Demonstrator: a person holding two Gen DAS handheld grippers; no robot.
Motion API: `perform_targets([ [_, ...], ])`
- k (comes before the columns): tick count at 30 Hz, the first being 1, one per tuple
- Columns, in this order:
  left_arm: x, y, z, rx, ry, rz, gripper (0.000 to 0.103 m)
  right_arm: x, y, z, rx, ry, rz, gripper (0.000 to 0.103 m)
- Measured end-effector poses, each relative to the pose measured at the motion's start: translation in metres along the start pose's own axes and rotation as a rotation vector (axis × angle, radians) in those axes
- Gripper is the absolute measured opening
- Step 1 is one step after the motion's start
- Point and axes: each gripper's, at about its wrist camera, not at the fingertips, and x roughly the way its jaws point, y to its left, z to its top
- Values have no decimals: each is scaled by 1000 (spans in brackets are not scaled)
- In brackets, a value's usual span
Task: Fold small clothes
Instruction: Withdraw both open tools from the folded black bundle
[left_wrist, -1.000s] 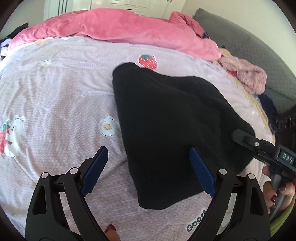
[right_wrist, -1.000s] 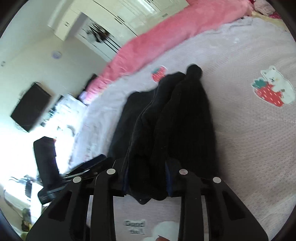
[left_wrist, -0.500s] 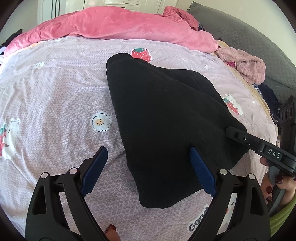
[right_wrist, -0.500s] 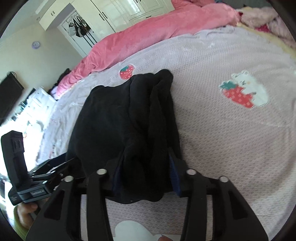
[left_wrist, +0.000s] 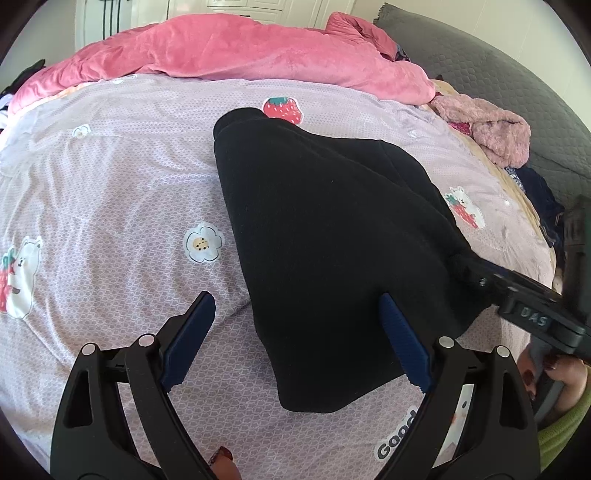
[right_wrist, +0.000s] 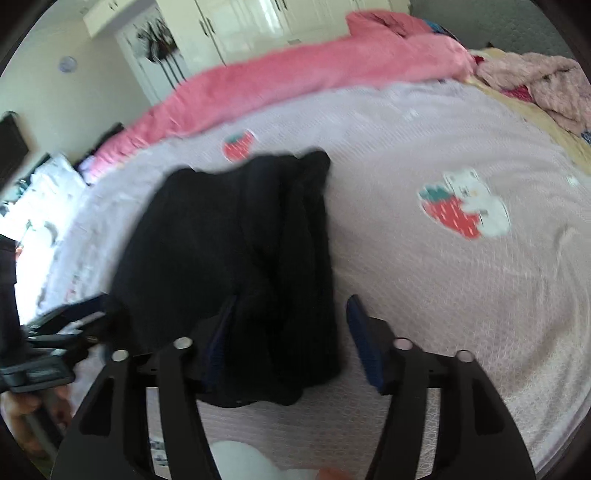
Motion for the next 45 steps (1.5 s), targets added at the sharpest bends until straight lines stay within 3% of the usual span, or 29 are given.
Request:
perform_targets([
  [8, -5, 0, 0, -8, -13, 10, 83, -15, 5, 4, -17, -62, 25, 62],
  [12, -15, 1, 1, -11, -38, 10, 90, -28, 9, 3, -32, -121, -3, 71],
  [16, -26, 3, -1, -17, -62, 6, 93, -46, 9, 2, -29, -208, -19, 92],
  [19, -35, 4, -4, -9, -80, 23, 93, -61, 8, -1, -22, -275, -12, 96],
  [24, -52, 6, -12, -10, -134, 64, 93, -82, 6, -9, -12, -357, 41, 98],
  [31, -77, 10, -24, -41, -194, 78, 93, -105, 9, -25, -1, -438, 47, 98],
  [39, -93, 4, -49, -32, -220, 97, 94, -123, 13, -46, -17, -475, 10, 98],
  [45, -98, -2, -77, -40, -202, 77, 94, -125, 18, -66, -47, -434, 11, 98],
])
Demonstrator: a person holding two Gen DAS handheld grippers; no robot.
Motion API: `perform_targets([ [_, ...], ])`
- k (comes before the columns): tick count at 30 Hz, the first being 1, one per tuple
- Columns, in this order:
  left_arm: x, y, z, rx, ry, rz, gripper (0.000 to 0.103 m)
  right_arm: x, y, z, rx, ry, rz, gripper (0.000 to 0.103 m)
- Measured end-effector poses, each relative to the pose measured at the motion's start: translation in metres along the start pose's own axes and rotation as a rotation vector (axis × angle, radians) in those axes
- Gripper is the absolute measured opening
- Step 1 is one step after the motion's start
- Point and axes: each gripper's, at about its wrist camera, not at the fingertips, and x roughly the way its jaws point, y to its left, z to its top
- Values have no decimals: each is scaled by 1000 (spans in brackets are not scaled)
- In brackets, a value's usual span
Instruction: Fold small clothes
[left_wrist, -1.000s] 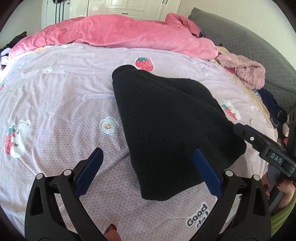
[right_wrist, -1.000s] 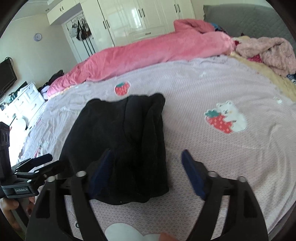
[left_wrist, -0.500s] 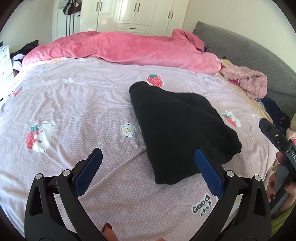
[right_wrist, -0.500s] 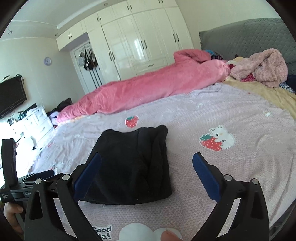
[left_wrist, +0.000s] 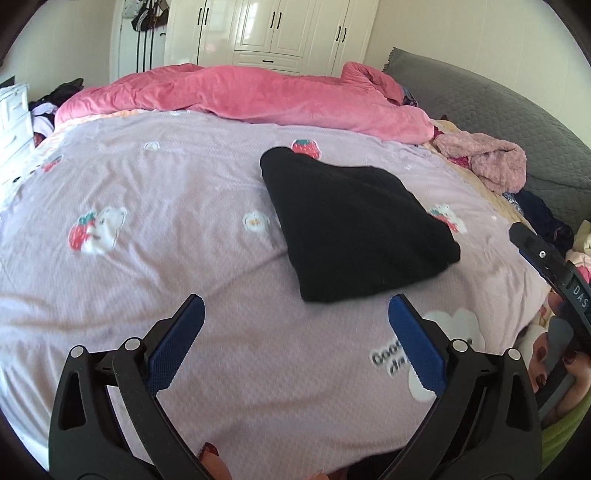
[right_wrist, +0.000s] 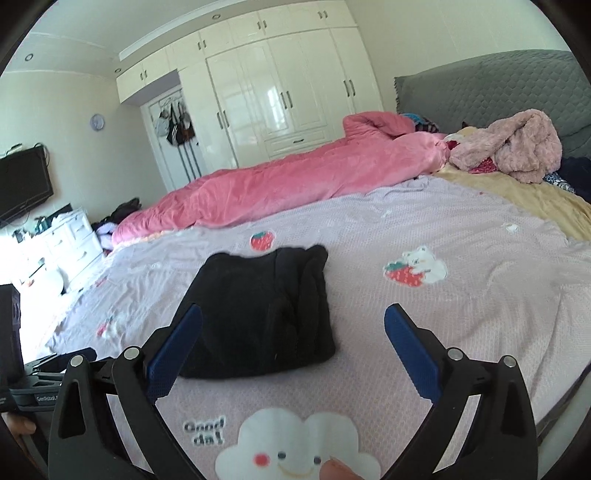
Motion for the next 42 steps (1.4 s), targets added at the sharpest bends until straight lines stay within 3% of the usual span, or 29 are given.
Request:
perform_targets([
  [7, 4, 2, -28, -26, 59, 12, 94, 4, 3, -28, -31, 112, 0, 98],
  [13, 10, 3, -32, -30, 80, 34, 94, 12, 12, -46, -74, 183, 1, 98],
  [42, 7, 4, -30, -34, 77, 56, 94, 13, 11, -46, -81, 196, -21, 98],
])
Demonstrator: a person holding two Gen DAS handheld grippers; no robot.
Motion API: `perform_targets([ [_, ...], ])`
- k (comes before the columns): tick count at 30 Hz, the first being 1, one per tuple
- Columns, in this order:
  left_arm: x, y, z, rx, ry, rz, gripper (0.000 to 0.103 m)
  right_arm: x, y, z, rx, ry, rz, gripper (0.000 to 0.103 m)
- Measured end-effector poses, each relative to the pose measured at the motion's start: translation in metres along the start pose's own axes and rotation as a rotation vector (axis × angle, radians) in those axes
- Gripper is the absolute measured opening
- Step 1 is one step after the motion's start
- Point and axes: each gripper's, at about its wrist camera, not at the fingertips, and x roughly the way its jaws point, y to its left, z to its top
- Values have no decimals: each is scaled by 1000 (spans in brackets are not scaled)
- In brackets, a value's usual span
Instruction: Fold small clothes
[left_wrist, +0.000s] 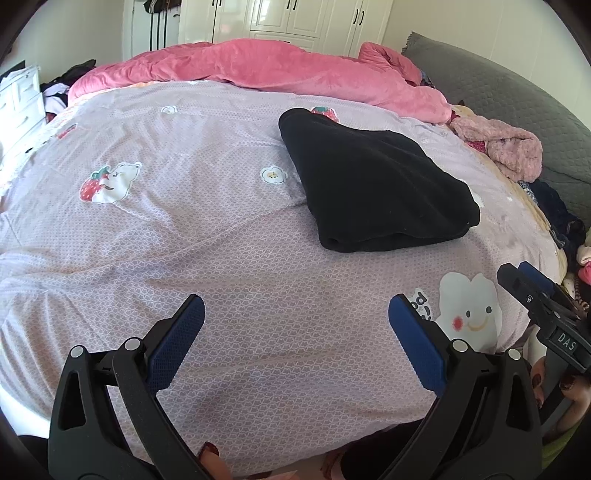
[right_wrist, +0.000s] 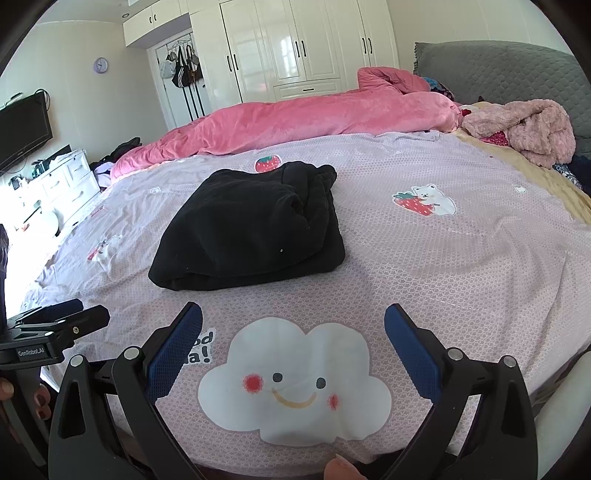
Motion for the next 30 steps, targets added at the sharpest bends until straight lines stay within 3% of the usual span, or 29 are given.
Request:
perform_targets([
  [30, -2, 0, 1, 3, -1, 12, 94, -4, 1, -1, -9, -3, -20, 98],
])
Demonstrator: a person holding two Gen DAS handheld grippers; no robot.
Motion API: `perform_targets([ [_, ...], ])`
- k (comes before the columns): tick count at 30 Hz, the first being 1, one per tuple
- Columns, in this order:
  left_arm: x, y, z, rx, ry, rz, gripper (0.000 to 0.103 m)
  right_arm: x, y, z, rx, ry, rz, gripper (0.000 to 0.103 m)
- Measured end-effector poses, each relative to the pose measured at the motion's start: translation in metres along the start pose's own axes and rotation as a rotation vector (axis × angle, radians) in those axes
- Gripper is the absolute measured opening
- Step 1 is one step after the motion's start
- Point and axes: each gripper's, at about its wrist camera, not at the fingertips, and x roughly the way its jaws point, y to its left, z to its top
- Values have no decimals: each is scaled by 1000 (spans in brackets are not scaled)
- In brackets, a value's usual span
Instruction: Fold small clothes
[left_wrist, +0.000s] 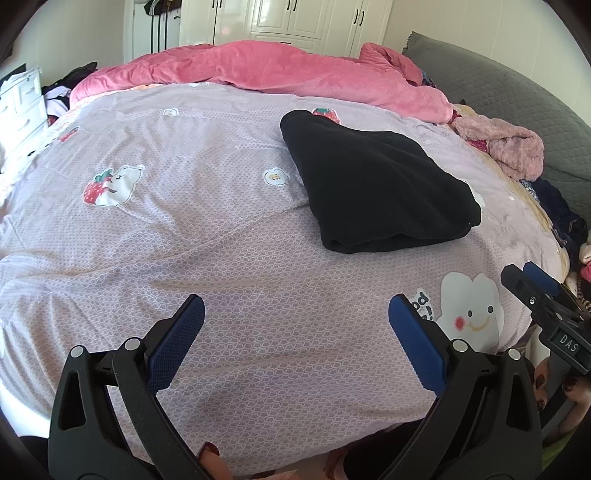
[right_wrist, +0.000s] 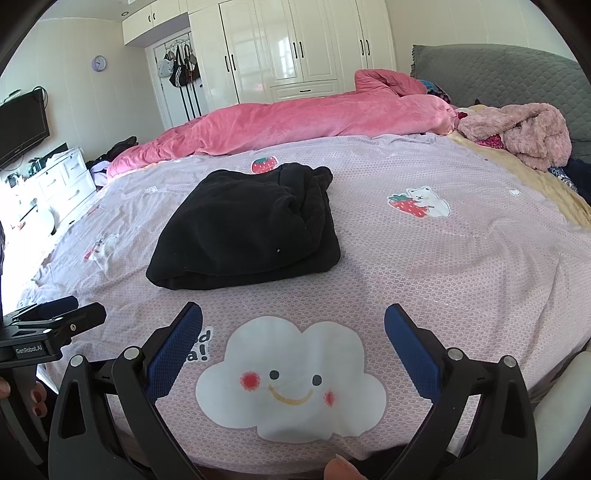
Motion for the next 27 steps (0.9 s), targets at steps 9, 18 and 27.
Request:
perform_targets([
  [9, -2, -2, 0, 3, 0, 10, 94, 0, -1, -1, 0, 1, -3, 98],
  [18, -1, -1, 0, 4, 1, 11, 94, -1, -2, -1, 1, 0, -4, 98],
  [27, -1, -1, 0, 8, -1, 18, 94, -3, -5, -2, 6, 2, -14, 98],
])
